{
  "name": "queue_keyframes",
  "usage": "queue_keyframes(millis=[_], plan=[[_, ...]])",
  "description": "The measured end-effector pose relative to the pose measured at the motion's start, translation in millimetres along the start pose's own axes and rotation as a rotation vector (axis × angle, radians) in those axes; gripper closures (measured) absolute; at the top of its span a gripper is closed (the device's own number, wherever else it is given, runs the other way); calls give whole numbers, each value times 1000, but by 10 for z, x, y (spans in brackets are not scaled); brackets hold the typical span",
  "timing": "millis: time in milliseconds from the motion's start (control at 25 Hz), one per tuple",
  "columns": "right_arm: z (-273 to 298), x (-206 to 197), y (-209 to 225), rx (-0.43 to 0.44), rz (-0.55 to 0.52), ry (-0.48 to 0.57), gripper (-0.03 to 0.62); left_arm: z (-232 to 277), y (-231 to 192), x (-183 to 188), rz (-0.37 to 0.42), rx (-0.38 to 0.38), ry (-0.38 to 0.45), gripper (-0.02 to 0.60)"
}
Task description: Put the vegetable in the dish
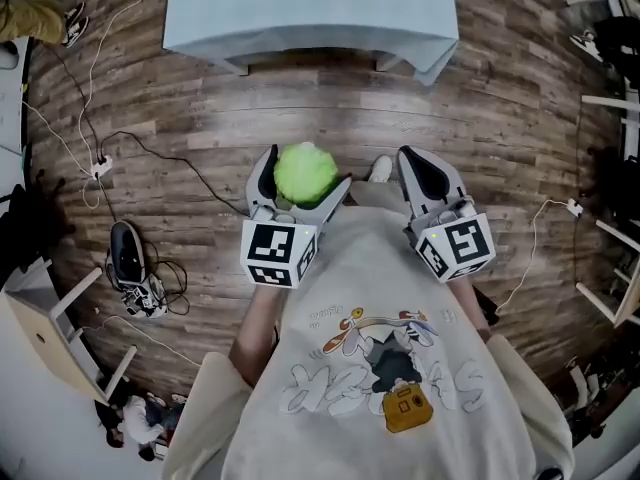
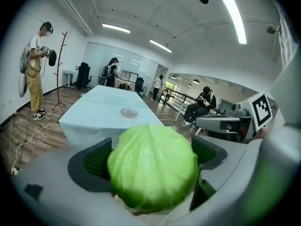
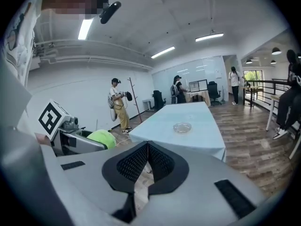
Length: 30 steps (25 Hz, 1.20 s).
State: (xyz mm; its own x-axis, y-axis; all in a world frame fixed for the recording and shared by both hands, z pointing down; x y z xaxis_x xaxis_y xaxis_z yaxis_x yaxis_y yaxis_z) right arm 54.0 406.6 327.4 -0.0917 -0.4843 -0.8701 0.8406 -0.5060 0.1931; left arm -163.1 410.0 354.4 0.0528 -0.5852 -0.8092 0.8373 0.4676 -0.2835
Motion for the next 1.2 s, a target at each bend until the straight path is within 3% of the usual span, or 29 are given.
queue_keyframes(millis=[160, 280, 560, 720, 960, 1200], plan=[[-364, -195, 400, -16, 39, -1, 574, 232, 575, 30, 14, -20, -11, 48], [-564, -295, 633, -2, 65, 12, 574, 397, 929, 3, -16, -52, -26, 48], [-994, -504, 1135, 19, 150, 32, 575, 657, 1434, -16, -67, -41, -28, 49], [-1168, -560, 1432, 24, 173, 59, 575, 882, 1736, -142, -80, -73, -81, 48], [-1142, -555, 1681, 43, 168, 51, 575, 1066, 1864, -49, -74, -49, -74, 49], [-803, -420, 1771, 54, 163, 12, 575, 1222, 1583, 114, -103, -27, -65, 49]])
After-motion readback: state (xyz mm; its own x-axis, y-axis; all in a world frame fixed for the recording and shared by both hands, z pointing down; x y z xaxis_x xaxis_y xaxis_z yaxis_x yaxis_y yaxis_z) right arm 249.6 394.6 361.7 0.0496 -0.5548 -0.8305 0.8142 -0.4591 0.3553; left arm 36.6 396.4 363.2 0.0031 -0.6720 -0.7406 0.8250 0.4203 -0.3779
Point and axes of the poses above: the fingertips, and each gripper's own axes: z forward along the fingers, y to its right, x out of its top, the point moved 8 cm from there along -z, backward along the fingers, and after that the axes turned 2 degrees about -y, right-handed, at the moved point
